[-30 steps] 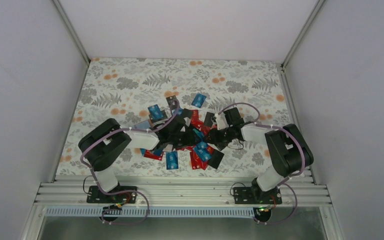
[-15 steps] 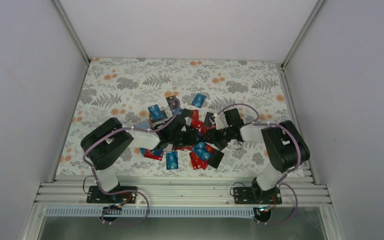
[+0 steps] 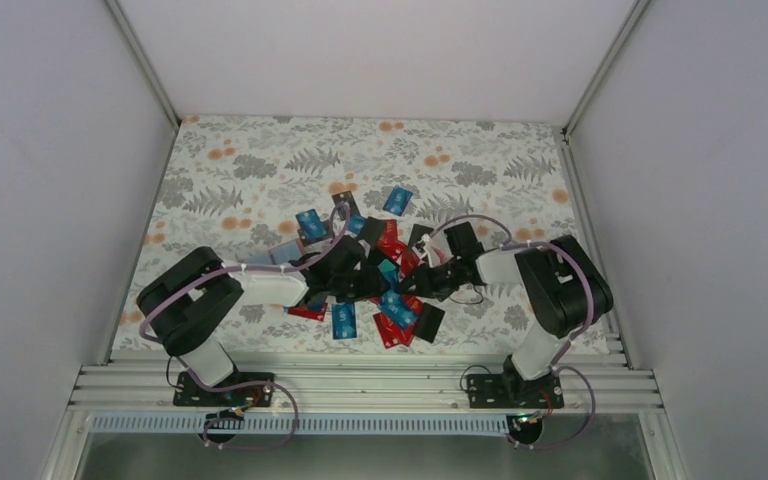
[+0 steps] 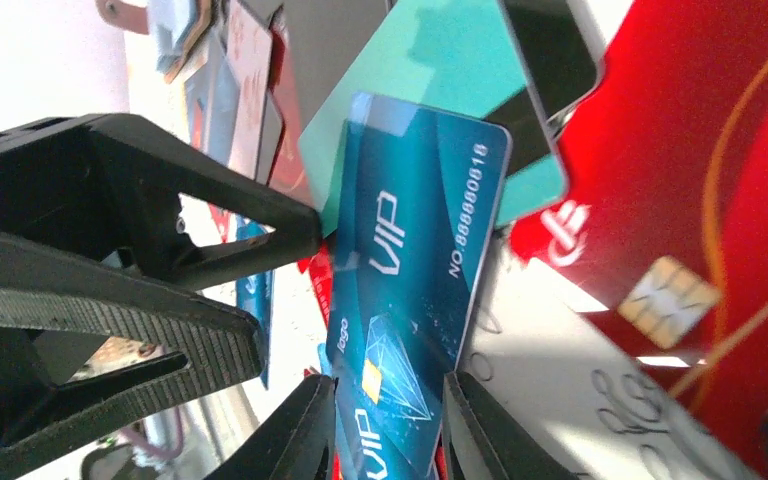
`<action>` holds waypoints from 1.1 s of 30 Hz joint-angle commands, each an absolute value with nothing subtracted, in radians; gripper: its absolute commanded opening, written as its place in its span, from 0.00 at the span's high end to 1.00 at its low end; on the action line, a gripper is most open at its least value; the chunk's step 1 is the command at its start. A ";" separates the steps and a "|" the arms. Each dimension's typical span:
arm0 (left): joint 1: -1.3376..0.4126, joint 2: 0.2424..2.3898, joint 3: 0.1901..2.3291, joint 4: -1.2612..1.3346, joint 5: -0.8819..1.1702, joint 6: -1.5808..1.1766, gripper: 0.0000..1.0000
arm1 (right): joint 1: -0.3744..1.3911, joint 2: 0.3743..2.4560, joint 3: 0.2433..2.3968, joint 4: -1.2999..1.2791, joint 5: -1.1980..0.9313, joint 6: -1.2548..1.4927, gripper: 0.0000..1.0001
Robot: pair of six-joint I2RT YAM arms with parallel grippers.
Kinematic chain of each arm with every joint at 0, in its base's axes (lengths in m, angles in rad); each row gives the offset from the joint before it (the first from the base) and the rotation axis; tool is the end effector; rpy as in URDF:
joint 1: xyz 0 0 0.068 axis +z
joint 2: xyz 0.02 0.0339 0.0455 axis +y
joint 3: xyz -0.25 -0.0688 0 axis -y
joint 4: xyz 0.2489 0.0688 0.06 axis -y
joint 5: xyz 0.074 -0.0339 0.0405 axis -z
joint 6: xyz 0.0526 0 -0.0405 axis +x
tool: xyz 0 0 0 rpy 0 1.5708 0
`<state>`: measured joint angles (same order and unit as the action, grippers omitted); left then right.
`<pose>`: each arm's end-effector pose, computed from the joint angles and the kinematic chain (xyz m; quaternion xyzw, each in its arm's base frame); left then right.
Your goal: Put the credit cards into the card holder
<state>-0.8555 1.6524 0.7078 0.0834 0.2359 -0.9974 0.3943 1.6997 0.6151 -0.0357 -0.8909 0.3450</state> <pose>0.1982 -0.2469 0.1012 -0.0252 0.9318 -0.3421 0.1190 0.2318 0.1408 0.0730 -0.1179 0.8770 0.4644 0.0362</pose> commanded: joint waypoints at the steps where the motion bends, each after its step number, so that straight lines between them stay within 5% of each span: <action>1: -0.861 1.677 0.657 0.112 0.215 -0.998 0.46 | 0.415 1.753 0.605 -0.063 -1.022 0.322 0.70; 13: -0.861 1.679 0.631 0.179 0.251 -0.986 0.46 | 0.491 1.741 0.635 -0.072 -0.953 0.375 0.71; 22: -0.885 1.592 0.724 -0.015 0.171 -0.853 0.46 | 0.489 1.468 0.602 -0.250 -0.686 0.434 0.64; 33: -0.949 1.616 0.844 -0.012 0.287 -0.668 0.47 | 0.529 1.162 0.358 -0.398 -0.758 0.656 0.54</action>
<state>-0.9371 1.6020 0.8143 -0.0238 0.2237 -0.7559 0.4950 1.3144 0.4229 -0.3119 -0.7315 0.5278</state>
